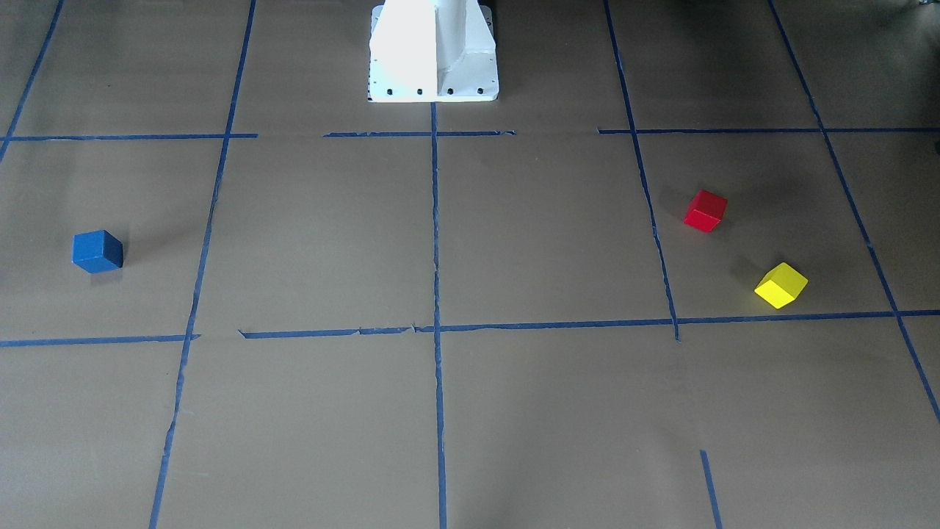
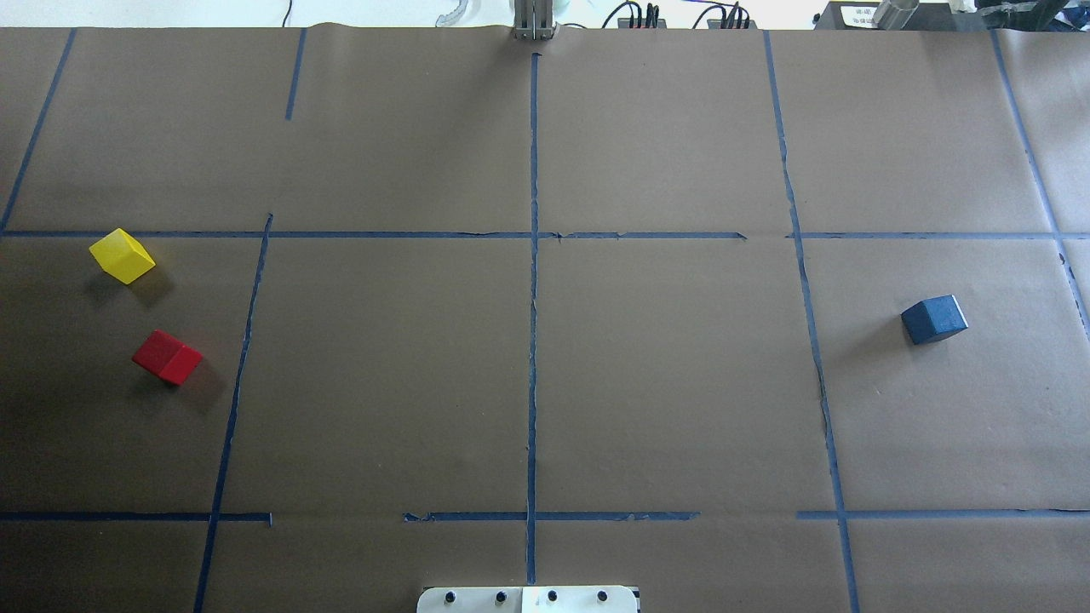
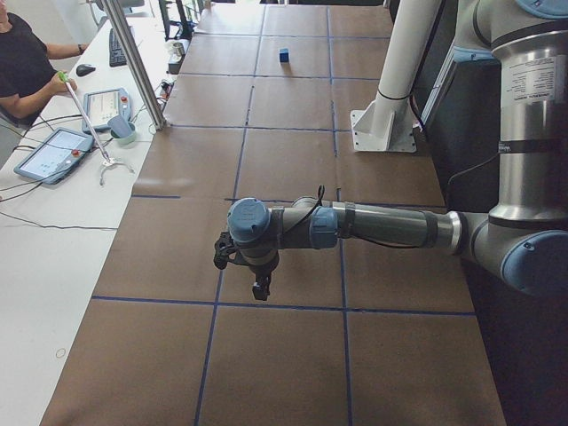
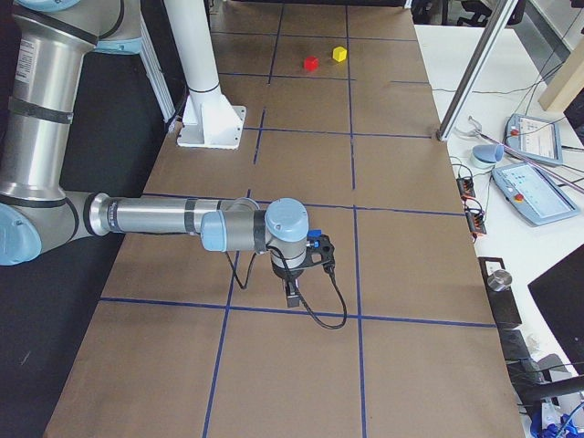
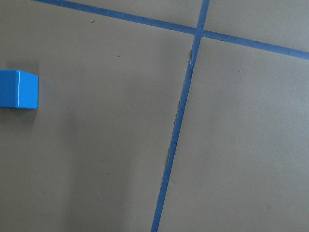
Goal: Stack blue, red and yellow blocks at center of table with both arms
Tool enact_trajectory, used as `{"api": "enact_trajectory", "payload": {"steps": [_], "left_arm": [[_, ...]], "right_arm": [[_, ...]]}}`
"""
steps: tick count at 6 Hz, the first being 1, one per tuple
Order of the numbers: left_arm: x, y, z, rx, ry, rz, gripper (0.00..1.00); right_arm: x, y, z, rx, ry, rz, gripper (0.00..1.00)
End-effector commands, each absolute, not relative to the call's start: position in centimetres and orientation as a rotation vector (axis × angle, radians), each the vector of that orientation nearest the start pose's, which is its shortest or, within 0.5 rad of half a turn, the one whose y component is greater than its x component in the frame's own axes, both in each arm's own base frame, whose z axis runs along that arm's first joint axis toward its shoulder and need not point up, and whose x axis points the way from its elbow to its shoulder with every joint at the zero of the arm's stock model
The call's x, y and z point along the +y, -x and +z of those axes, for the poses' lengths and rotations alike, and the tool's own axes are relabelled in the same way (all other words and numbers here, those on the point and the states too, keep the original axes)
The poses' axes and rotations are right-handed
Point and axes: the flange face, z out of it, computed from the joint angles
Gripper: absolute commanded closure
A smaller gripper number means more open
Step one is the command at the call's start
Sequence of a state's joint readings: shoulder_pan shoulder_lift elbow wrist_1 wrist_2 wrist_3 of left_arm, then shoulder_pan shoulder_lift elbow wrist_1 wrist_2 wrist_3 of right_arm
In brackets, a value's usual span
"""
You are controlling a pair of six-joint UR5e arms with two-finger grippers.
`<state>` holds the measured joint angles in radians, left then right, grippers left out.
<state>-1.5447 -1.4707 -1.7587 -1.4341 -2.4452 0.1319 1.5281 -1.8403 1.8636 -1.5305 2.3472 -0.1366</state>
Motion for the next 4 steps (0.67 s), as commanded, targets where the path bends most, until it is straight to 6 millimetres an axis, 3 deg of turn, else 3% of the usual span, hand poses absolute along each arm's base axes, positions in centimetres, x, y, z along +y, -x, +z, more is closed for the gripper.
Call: {"api": "enact_trajectory", "payload": {"steps": [1,4], "left_arm": [[-44.72,4.55,62.34,0.863,0.007,0.126,0.00],[-44.19,4.54,61.63,0.865,-0.013,0.135,0.00]], "right_arm": [[-38.79,-4.79,62.31,-0.776,-0.106,-0.195,0.00],[-38.72,-4.74,62.40,-0.774,-0.111,-0.198,0.00]]}}
